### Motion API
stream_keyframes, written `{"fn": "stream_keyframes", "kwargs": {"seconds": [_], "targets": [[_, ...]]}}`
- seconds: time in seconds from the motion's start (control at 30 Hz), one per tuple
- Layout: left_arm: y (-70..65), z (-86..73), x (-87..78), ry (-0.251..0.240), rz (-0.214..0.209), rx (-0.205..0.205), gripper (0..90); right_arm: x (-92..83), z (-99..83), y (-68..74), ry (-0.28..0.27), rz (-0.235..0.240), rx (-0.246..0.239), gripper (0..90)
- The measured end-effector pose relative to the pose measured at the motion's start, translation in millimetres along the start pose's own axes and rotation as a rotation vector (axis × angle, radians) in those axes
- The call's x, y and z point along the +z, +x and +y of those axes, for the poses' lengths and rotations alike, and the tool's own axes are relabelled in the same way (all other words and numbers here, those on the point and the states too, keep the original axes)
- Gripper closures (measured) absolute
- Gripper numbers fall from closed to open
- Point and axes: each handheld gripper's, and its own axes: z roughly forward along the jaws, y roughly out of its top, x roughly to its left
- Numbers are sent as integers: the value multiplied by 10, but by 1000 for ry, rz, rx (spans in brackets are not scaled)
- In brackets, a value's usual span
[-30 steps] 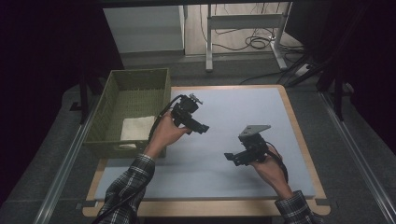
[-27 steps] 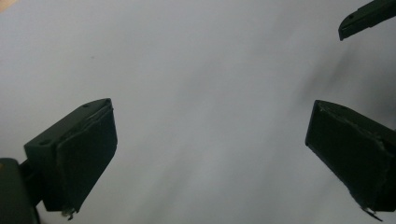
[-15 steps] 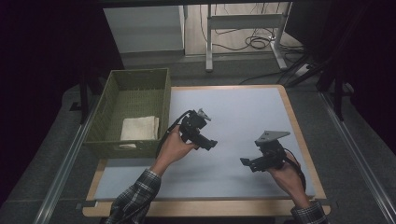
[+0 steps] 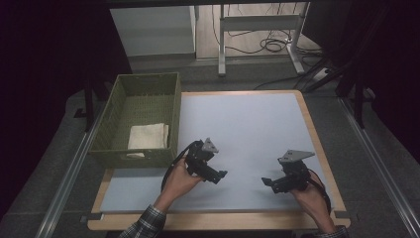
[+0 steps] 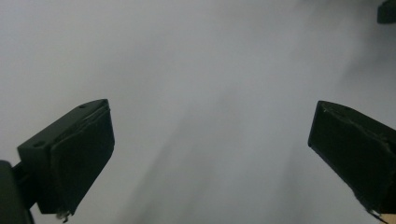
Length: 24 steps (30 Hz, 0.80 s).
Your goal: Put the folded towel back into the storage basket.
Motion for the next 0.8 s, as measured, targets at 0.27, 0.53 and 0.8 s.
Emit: {"fn": "stream_keyframes", "kwargs": {"seconds": [0.27, 0.53, 0.8], "targets": [[-72, -410, 40, -9, 22, -4, 0, 123, -136, 53, 2, 16, -14, 18], [-56, -707, 88, -13, 57, -31, 0, 247, -211, 121, 29, -11, -56, 15], [-36, -728, 92, -23, 71, -63, 0, 251, -220, 120, 32, -11, -46, 15]]}}
